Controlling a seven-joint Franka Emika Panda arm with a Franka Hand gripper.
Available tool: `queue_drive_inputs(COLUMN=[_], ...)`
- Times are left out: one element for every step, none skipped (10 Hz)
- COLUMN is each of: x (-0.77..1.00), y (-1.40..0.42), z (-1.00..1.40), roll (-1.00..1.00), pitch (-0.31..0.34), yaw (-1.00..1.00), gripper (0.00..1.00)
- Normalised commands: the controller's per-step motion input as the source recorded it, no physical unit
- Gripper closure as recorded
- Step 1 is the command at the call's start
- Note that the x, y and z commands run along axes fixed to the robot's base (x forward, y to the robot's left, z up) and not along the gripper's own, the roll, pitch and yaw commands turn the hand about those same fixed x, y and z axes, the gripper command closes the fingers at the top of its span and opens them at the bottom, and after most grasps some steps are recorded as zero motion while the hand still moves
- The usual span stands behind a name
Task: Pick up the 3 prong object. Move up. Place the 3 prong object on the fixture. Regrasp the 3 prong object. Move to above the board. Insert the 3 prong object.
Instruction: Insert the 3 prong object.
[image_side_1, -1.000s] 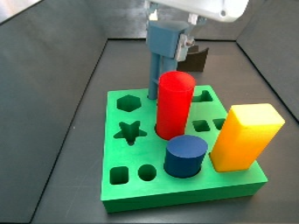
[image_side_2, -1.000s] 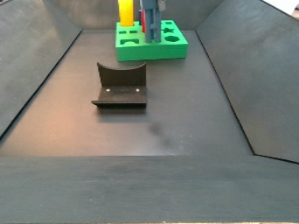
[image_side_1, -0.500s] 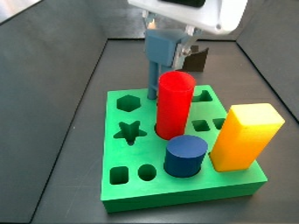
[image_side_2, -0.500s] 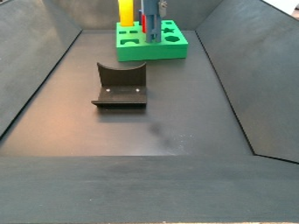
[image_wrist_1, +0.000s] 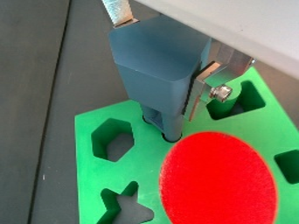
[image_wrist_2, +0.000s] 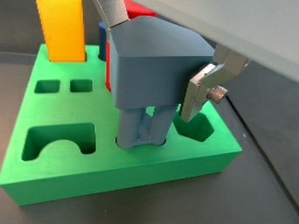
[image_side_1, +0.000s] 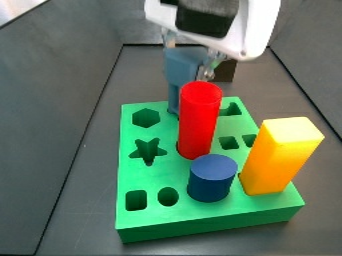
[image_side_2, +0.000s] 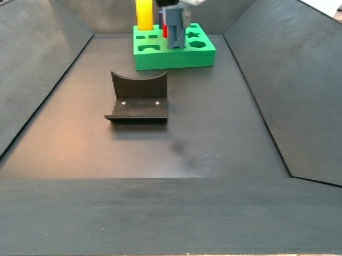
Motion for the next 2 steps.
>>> queue_drive_inputs(x=[0.0,0.0], y=[-0.04,0.0], z=[-0.51,0.0], roll=[0.05,0.0], pitch=[0.0,0.0], yaw=[0.05,0.0], gripper=[1.0,1.0])
